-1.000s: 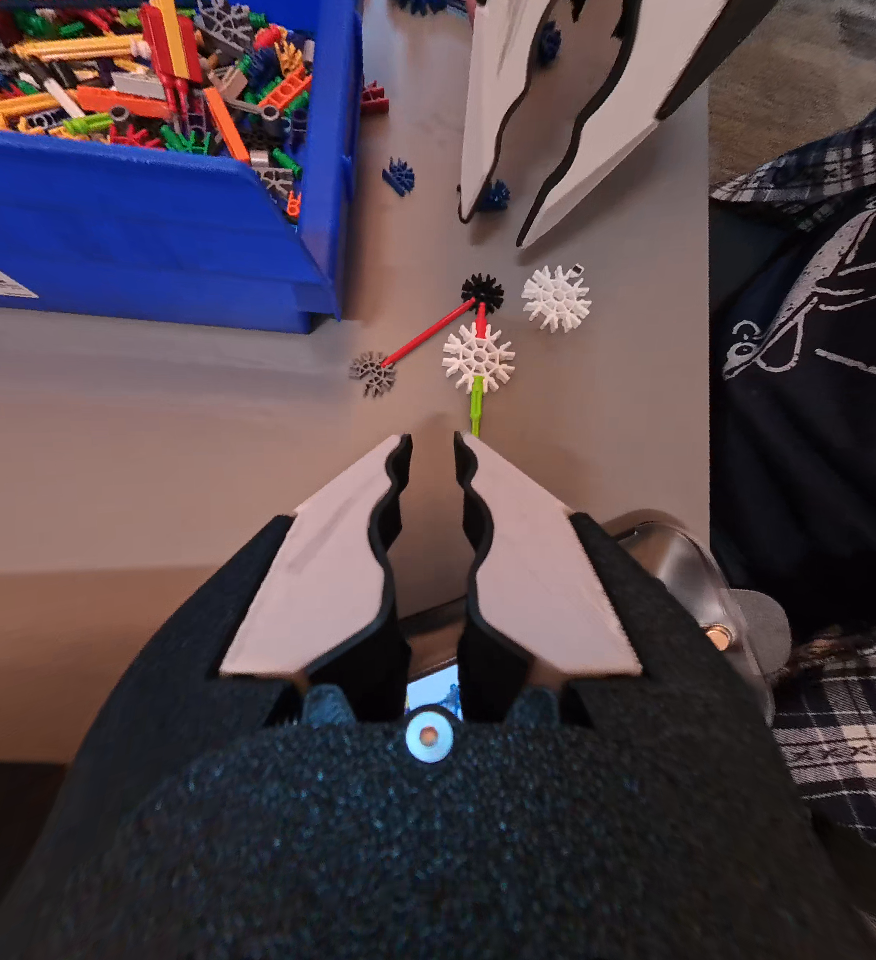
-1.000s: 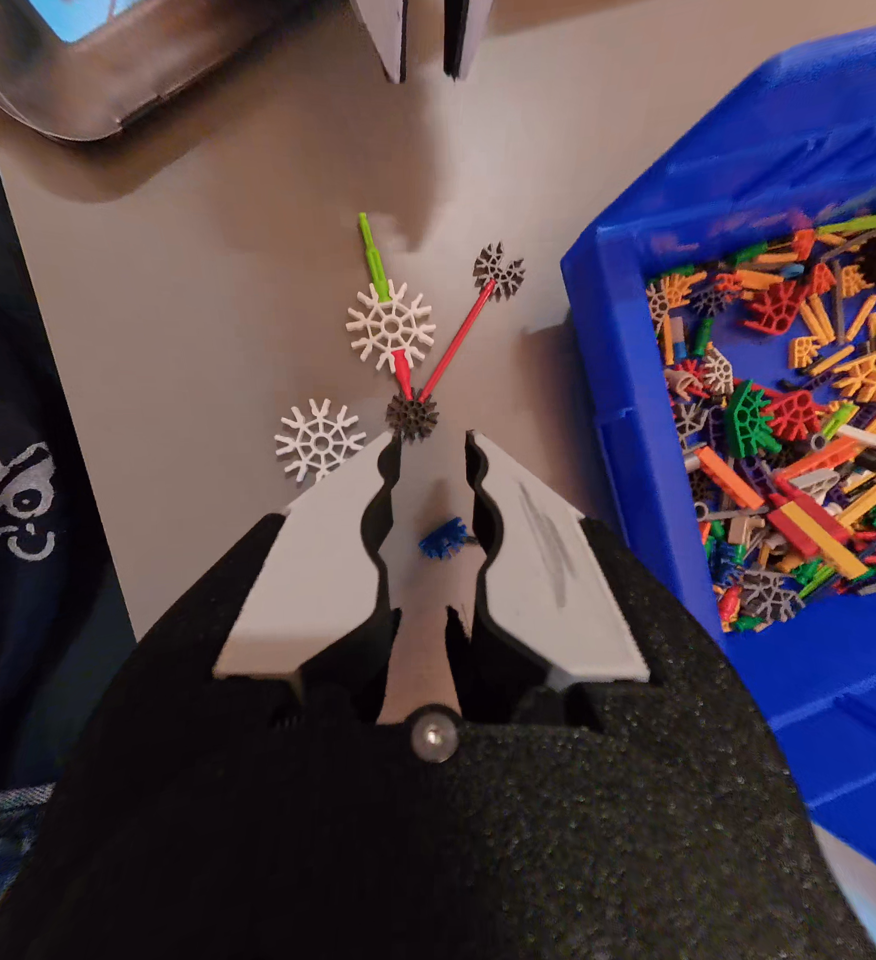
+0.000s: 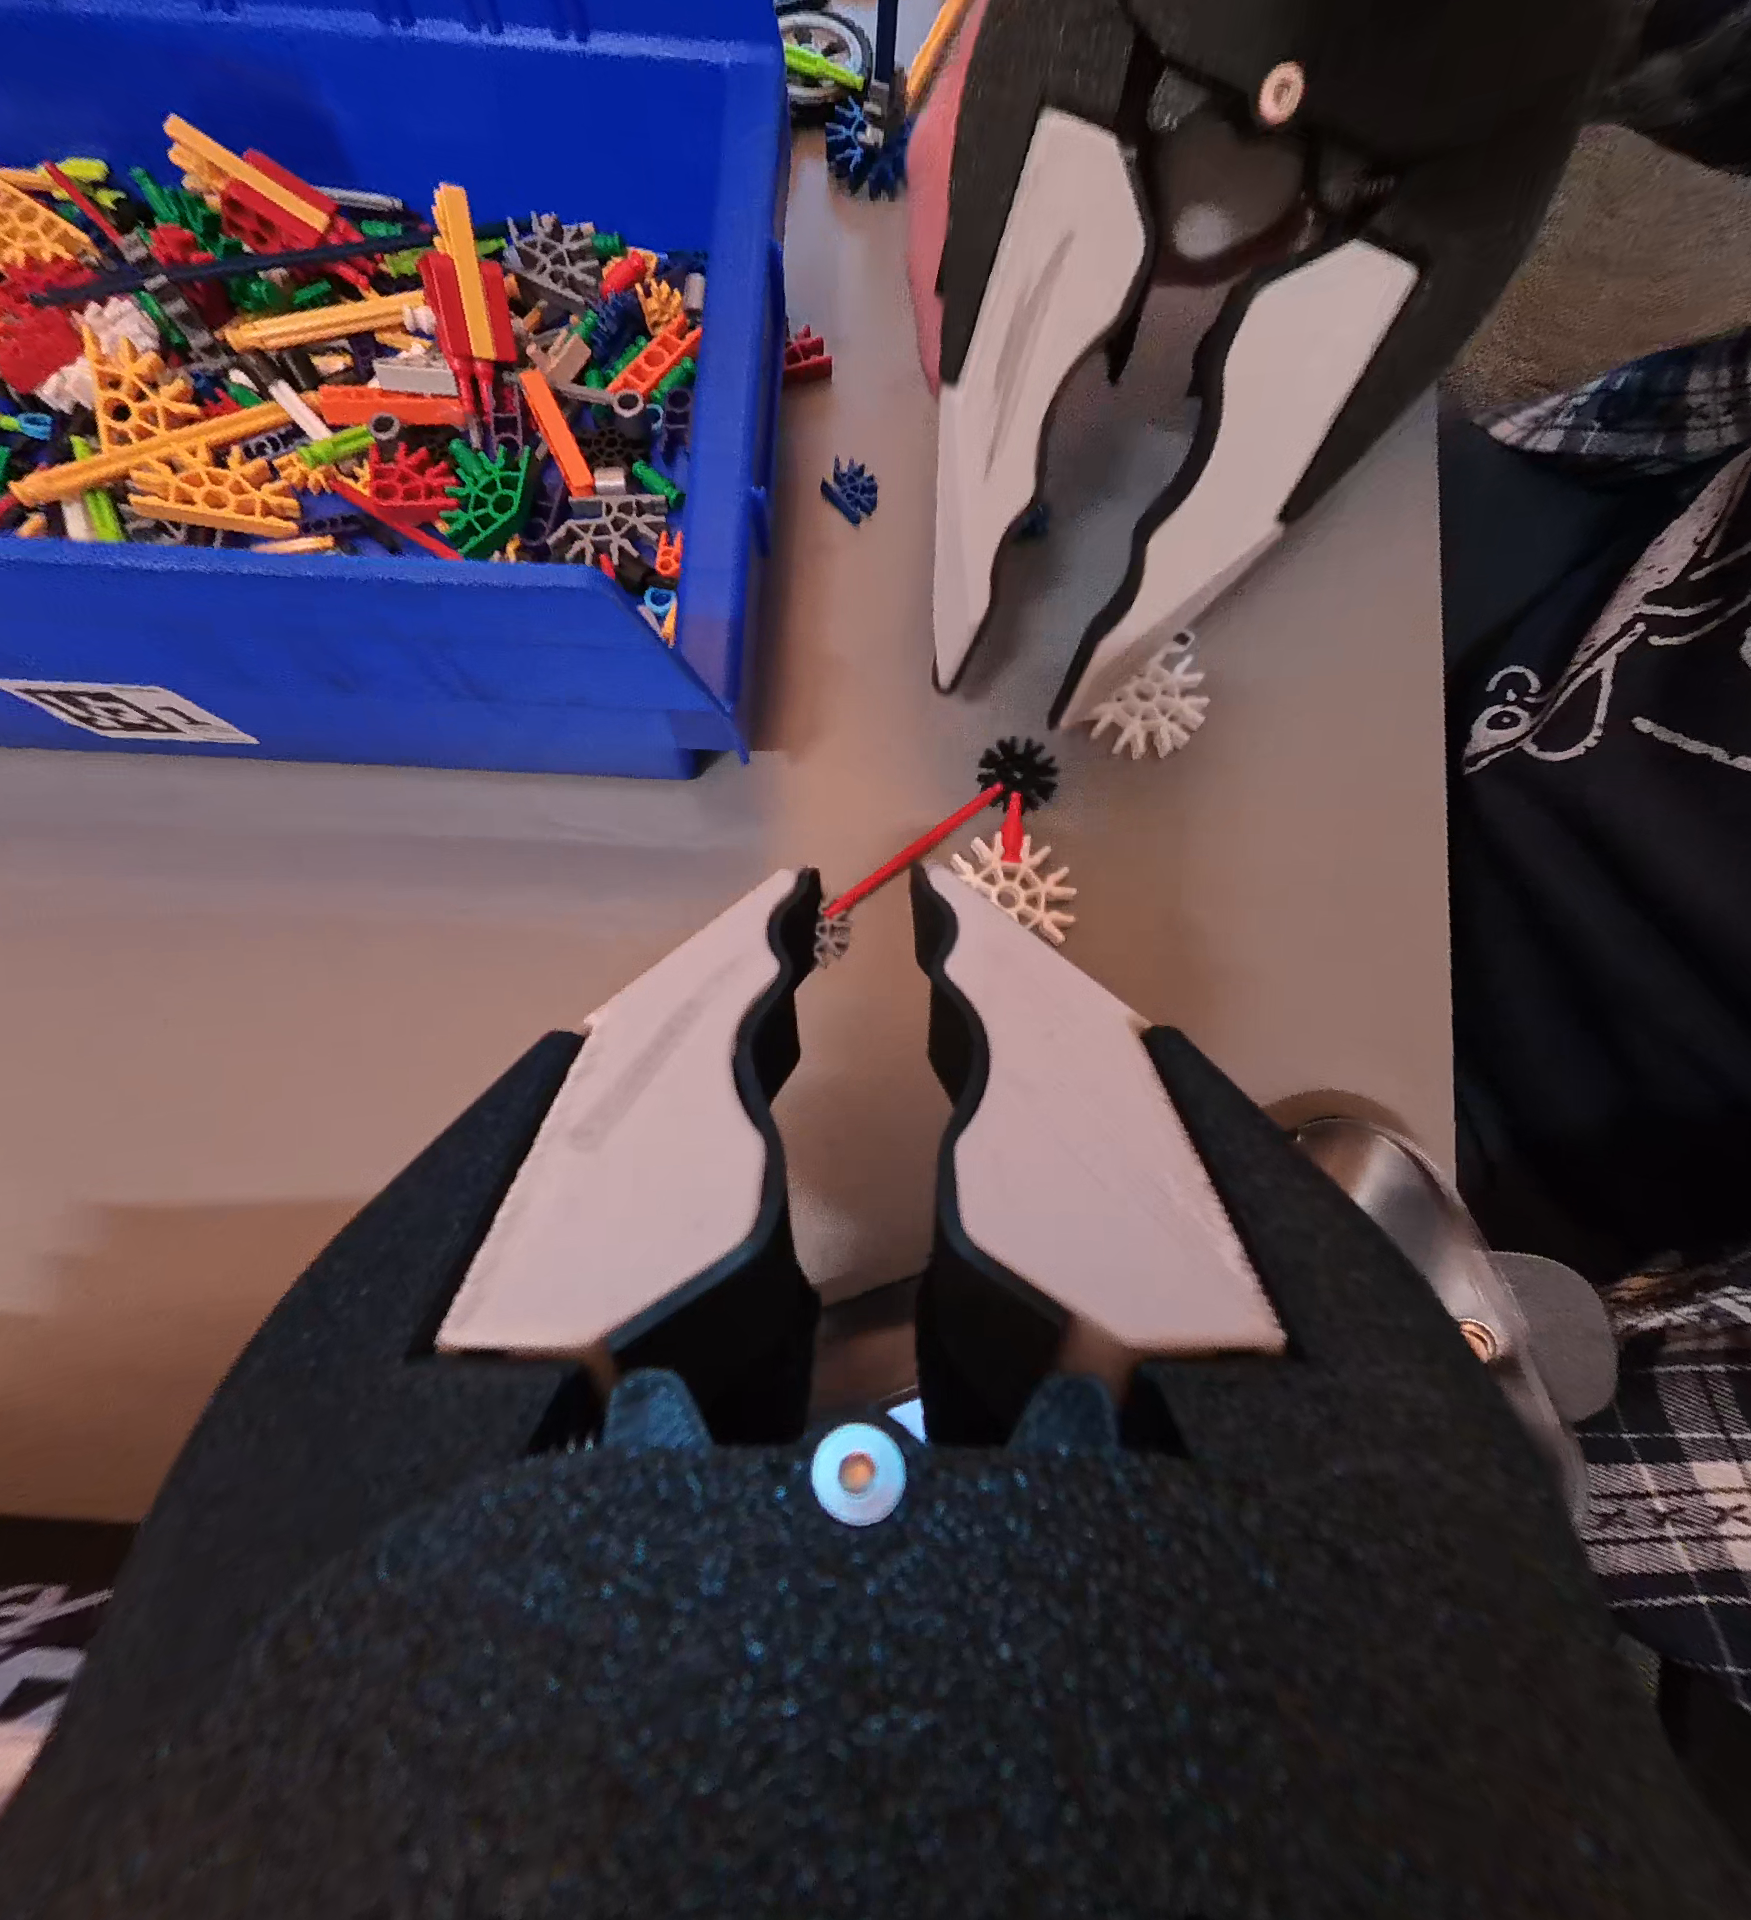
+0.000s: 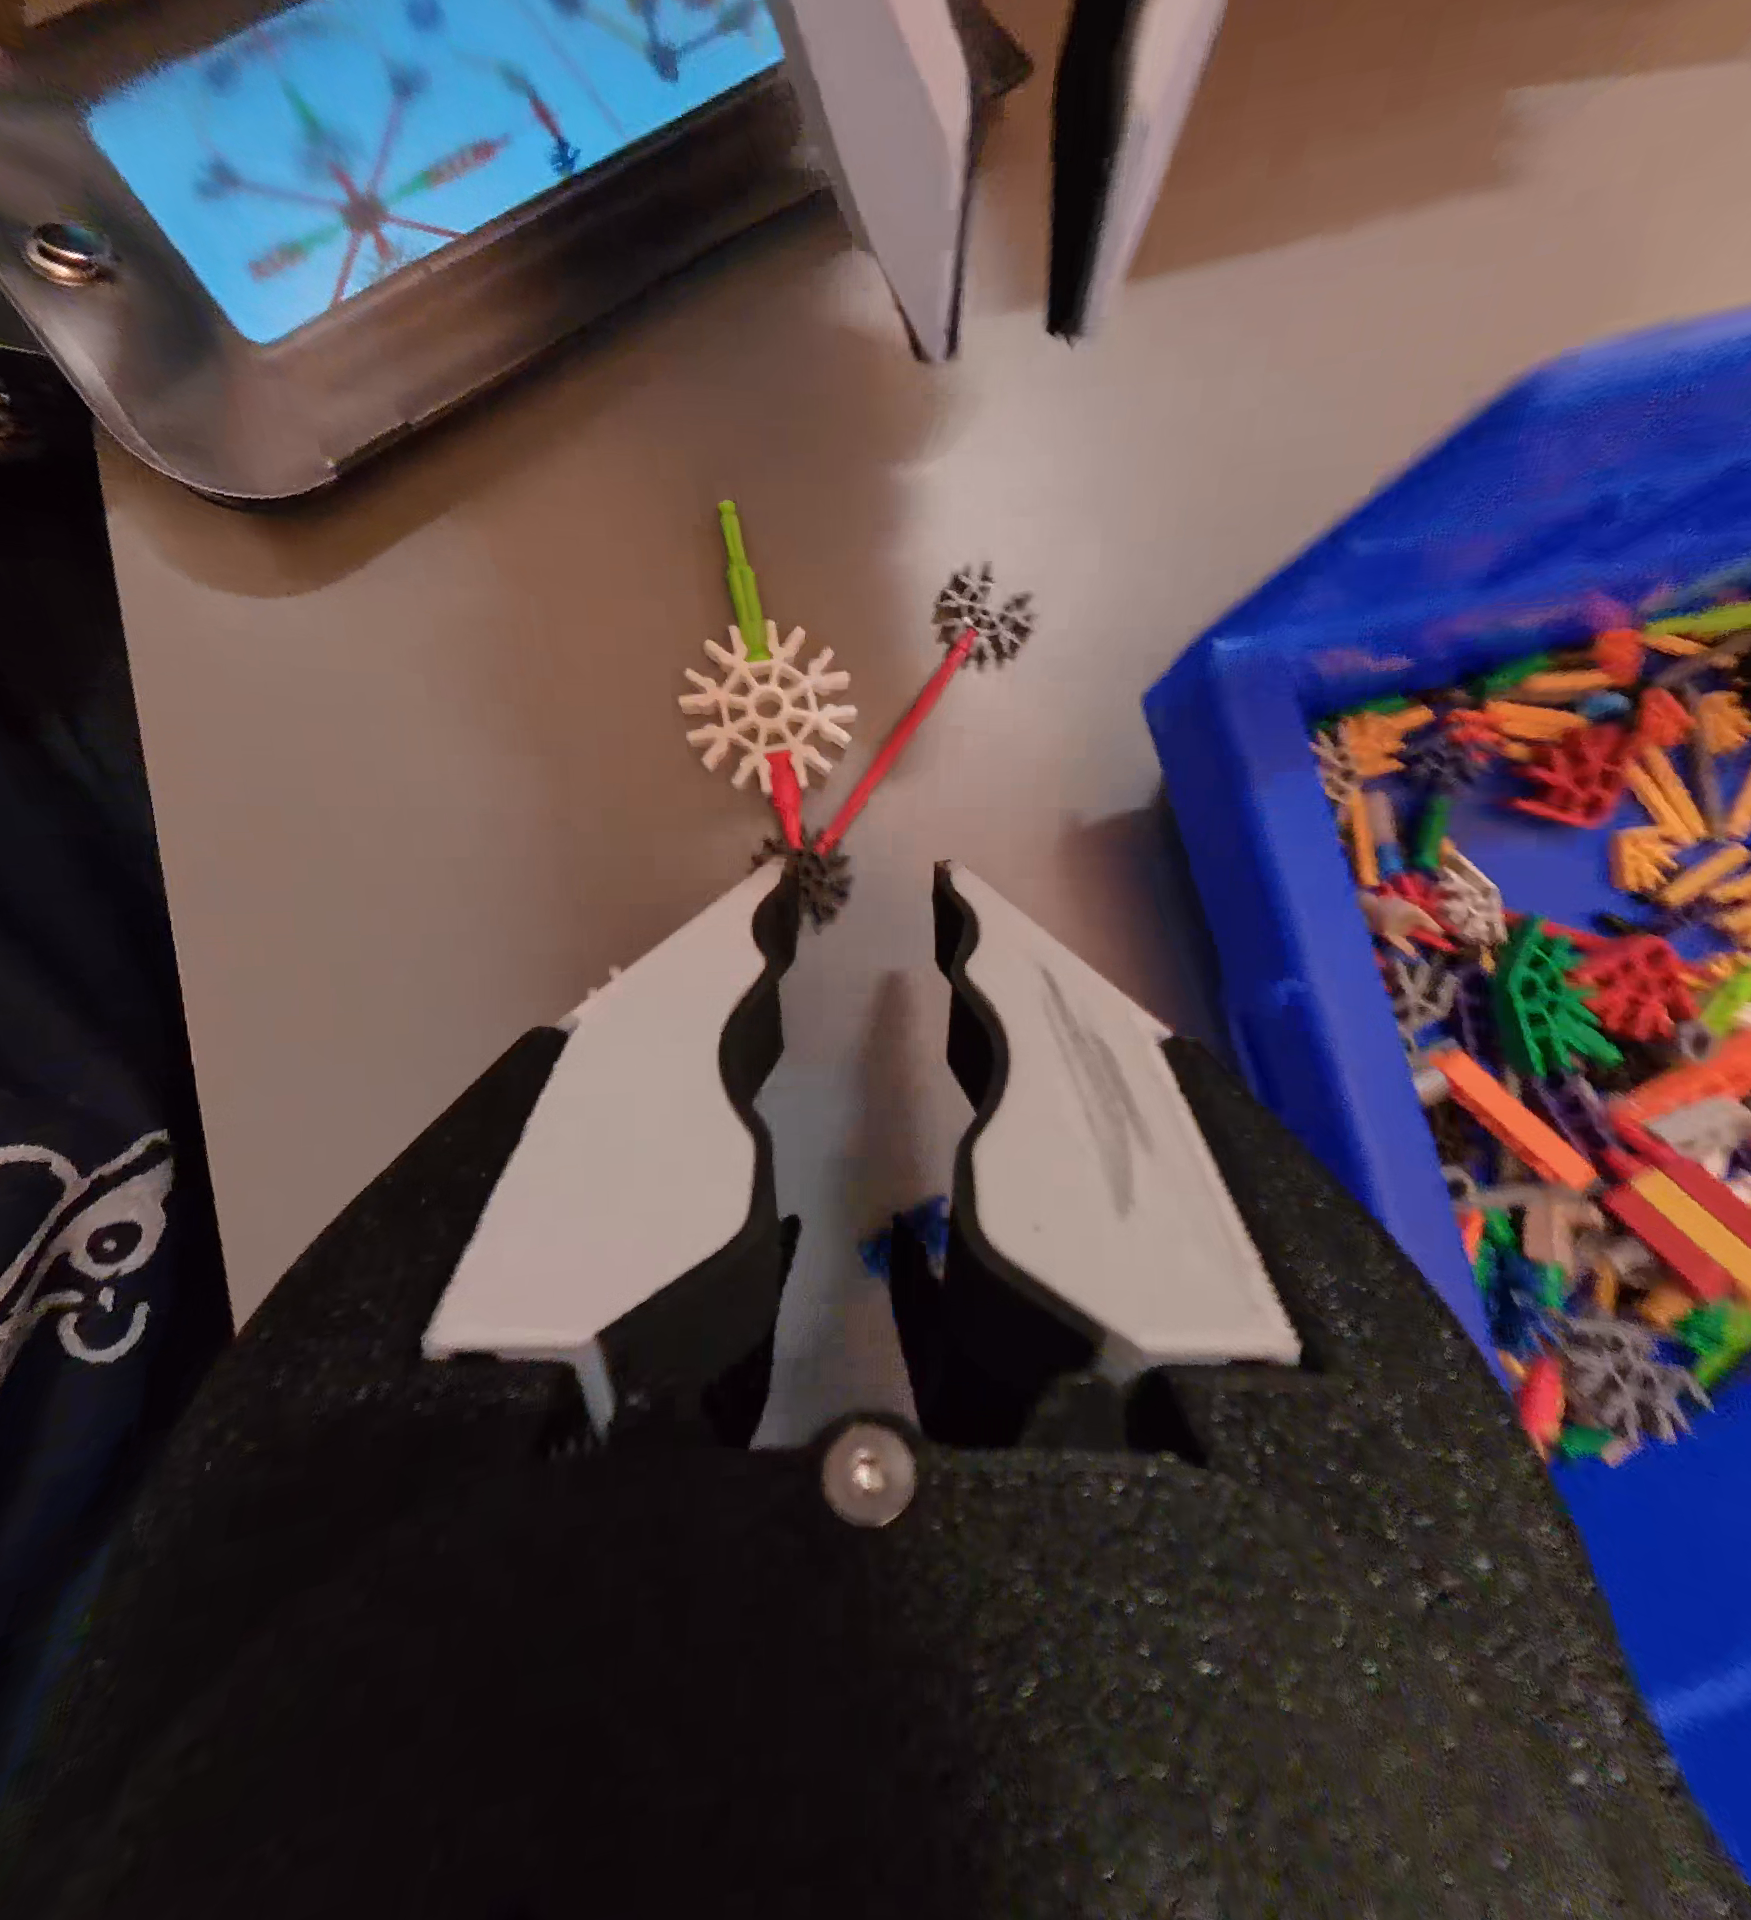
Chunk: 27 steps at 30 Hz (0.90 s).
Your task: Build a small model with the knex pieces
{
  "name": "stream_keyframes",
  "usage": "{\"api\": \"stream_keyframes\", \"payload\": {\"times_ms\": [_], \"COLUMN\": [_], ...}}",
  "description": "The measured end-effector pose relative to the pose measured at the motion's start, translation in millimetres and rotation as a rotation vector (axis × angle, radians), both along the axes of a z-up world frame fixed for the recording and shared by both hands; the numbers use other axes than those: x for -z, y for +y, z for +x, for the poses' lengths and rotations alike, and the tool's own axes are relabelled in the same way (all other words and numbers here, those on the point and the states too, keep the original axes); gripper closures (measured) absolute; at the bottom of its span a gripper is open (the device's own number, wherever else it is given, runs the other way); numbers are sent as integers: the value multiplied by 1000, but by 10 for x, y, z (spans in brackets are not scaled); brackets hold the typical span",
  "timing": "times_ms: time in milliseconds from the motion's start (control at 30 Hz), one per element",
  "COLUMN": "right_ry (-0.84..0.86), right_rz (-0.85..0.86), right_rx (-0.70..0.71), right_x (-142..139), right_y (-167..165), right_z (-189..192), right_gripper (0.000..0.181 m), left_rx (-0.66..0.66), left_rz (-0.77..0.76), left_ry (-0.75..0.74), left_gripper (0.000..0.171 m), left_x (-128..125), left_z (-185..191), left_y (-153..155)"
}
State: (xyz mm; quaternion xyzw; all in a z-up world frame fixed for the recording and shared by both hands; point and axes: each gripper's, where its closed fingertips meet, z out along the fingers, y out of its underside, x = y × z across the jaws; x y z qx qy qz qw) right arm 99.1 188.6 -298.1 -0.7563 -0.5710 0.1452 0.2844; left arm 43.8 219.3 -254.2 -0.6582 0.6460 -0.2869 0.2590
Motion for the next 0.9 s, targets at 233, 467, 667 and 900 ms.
{"api": "stream_keyframes", "payload": {"times_ms": [233, 467, 667, 900], "right_ry": [71, 162, 189, 224], "right_rz": [54, 116, 82, 85], "right_rx": [108, 96, 118, 163], "right_x": [-199, -237, -26, 109], "right_y": [-75, -379, -491, -495], "right_z": [347, 106, 150, 277], "right_gripper": [153, 153, 150, 150], "left_rx": [2, 33, 70, 89], "left_rz": [66, 161, 226, 319], "left_ry": [-25, 23, 77, 270], "left_gripper": [154, 155, 155, 156], "left_x": [-286, -508, -558, -361], "left_z": [97, 409, 753, 1026], "left_y": [98, 310, 543, 1104]}}
